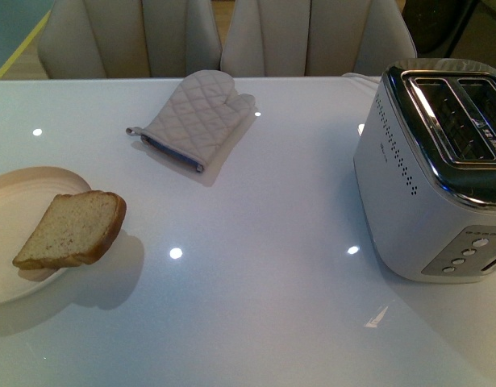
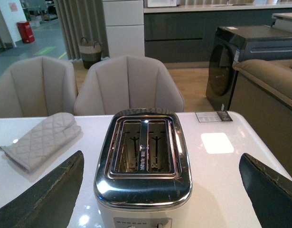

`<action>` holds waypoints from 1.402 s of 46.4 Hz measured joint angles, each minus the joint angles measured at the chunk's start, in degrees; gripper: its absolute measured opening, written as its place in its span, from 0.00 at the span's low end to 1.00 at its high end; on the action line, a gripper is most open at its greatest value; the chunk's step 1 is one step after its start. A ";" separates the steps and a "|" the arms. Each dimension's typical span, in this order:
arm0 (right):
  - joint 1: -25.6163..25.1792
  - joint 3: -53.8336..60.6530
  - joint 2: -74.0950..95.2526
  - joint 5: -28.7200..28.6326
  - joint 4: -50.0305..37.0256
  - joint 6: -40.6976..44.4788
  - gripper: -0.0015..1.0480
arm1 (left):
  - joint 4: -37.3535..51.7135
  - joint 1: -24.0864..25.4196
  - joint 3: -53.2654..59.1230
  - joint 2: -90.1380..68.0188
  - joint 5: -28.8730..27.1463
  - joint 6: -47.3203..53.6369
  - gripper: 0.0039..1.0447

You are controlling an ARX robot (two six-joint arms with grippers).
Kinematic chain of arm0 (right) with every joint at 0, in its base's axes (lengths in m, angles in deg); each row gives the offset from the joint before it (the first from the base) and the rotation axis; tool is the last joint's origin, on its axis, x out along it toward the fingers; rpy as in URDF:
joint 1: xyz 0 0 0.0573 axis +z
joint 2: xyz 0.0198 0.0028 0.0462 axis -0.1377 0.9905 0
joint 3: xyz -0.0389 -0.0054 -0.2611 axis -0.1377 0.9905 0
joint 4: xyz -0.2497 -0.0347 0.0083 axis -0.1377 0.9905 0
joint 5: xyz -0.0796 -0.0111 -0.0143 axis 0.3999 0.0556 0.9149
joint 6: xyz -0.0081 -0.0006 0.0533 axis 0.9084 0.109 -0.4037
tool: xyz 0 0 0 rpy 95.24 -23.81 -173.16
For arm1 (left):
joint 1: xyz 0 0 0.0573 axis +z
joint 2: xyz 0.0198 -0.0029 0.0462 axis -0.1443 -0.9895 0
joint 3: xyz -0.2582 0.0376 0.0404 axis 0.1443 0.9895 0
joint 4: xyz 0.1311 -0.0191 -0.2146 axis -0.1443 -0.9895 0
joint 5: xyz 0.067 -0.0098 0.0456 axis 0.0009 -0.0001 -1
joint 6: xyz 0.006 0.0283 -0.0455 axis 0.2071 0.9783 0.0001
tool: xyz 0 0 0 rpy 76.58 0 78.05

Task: Put bread into toaster

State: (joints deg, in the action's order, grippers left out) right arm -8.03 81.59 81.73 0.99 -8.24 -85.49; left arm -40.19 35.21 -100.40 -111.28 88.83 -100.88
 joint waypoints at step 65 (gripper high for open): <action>0.00 0.00 -0.02 0.00 0.00 0.00 0.91 | 2.27 -11.10 -5.18 -13.57 -0.81 -4.17 0.04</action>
State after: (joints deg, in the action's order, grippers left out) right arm -8.03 81.59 81.71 0.99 -8.24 -85.49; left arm -37.92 24.11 -105.58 -124.85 88.02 -105.06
